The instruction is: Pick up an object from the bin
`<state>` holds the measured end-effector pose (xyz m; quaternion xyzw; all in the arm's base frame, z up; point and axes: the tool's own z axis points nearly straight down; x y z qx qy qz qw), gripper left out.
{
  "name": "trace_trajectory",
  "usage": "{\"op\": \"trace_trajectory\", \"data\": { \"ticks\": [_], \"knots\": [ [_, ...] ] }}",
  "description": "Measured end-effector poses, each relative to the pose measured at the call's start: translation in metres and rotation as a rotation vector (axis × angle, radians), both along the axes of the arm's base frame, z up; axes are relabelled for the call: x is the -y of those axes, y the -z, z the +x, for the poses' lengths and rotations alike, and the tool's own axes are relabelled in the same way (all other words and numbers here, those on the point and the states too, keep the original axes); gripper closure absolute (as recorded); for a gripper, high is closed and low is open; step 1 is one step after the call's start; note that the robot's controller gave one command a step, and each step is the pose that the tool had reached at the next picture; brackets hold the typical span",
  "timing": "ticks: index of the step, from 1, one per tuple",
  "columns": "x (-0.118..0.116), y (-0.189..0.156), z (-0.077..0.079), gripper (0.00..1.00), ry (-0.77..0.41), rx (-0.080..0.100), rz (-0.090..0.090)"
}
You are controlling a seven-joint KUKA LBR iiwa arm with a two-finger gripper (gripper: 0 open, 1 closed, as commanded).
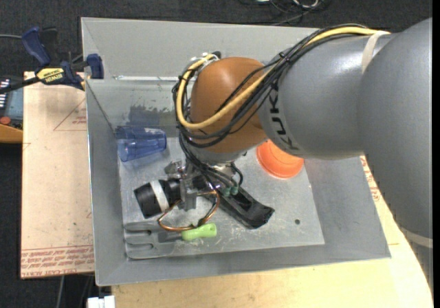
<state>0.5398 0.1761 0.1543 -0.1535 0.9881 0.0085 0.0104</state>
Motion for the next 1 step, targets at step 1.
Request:
{"op": "trace_trajectory", "data": {
  "ticks": [1],
  "knots": [
    [0.0227,-0.0571,0.0152,1.00,0.009,0.035,0.010]
  ]
}}
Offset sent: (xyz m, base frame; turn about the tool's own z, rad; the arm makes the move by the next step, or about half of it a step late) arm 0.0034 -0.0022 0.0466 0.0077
